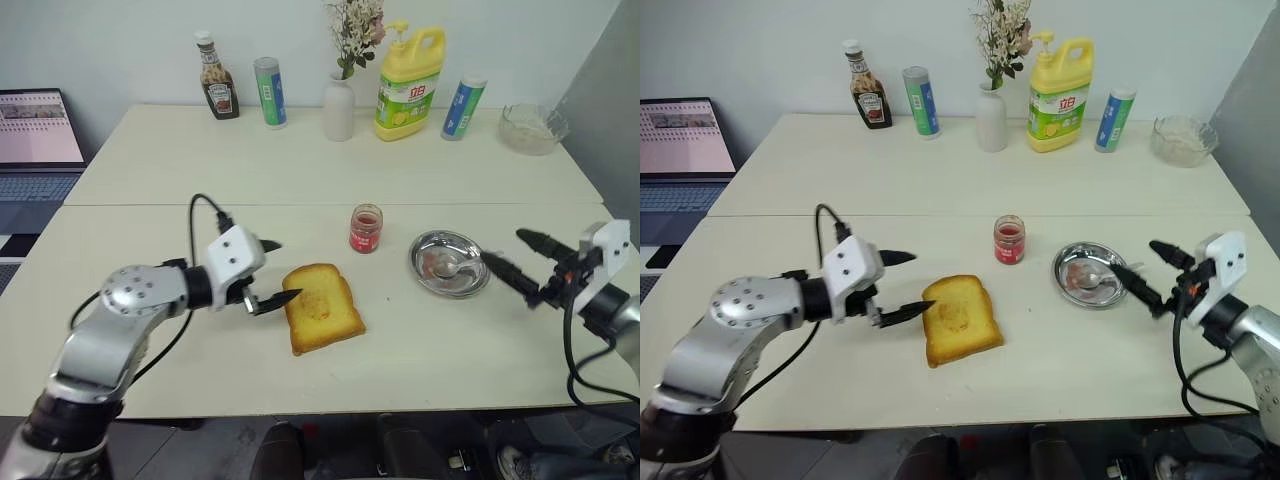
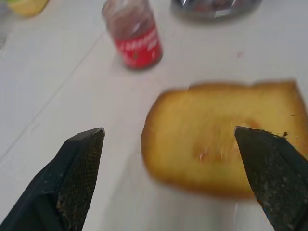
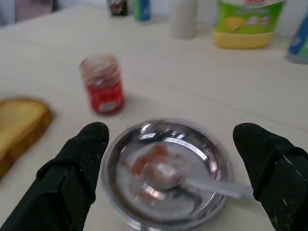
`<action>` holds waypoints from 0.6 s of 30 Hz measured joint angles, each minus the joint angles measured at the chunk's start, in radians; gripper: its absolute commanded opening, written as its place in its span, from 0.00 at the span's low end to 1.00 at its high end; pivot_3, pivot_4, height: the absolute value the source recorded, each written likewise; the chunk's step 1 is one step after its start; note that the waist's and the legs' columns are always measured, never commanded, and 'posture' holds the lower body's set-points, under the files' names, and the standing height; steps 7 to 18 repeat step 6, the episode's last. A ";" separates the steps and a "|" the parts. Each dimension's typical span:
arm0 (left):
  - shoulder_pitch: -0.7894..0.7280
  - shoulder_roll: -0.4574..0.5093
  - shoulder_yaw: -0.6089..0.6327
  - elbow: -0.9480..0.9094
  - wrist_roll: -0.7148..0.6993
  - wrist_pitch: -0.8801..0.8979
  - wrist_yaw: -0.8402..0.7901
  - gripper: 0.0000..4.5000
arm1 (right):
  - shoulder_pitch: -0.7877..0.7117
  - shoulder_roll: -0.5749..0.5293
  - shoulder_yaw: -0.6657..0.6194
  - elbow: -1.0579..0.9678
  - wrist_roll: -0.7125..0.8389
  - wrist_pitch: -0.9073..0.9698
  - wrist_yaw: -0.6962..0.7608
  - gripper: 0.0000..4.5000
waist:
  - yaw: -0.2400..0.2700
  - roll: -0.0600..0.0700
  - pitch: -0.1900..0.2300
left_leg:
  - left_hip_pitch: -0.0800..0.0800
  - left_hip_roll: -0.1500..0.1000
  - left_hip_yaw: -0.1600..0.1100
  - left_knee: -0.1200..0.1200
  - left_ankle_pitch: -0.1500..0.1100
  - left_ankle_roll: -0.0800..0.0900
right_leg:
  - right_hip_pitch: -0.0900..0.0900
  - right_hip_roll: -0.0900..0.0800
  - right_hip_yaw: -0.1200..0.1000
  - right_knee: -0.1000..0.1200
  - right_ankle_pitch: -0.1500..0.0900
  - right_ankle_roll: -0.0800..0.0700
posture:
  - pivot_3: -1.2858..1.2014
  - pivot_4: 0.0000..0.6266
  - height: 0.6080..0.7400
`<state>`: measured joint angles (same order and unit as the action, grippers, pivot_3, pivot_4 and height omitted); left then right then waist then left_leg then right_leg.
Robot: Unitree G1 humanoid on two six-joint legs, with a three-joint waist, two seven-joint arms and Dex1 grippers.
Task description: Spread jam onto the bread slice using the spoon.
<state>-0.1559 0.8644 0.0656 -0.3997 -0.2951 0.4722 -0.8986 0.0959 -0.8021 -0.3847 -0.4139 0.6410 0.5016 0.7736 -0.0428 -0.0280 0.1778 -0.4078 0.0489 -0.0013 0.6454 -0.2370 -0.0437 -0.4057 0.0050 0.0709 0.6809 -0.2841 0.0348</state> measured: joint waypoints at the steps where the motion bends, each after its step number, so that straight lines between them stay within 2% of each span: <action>1: 0.029 0.010 0.020 0.005 0.000 -0.015 -0.010 1.00 | 0.027 -0.019 0.004 -0.013 -0.004 -0.008 0.030 1.00 | 0.001 0.000 0.000 | 0.001 0.000 0.001 0.000 0.000 0.000 | 0.000 0.000 0.000 0.000 0.000 0.000 | 0.52 0.24 1.00; 6: 0.157 0.031 0.104 0.021 -0.031 -0.023 -0.051 1.00 | 0.095 -0.067 0.001 -0.028 -0.022 -0.049 0.169 1.00 | 0.005 0.000 0.000 | 0.004 0.000 0.002 0.001 0.000 0.000 | 0.003 0.000 0.001 0.000 -0.002 0.004 | 0.52 0.24 1.00; 18: 0.157 0.031 0.104 0.021 -0.031 -0.023 -0.051 1.00 | 0.095 -0.067 0.001 -0.028 -0.022 -0.049 0.169 1.00 | 0.005 0.000 0.000 | 0.004 0.000 0.002 0.001 0.000 0.000 | 0.003 0.000 0.001 0.000 -0.002 0.004 | 0.52 0.24 1.00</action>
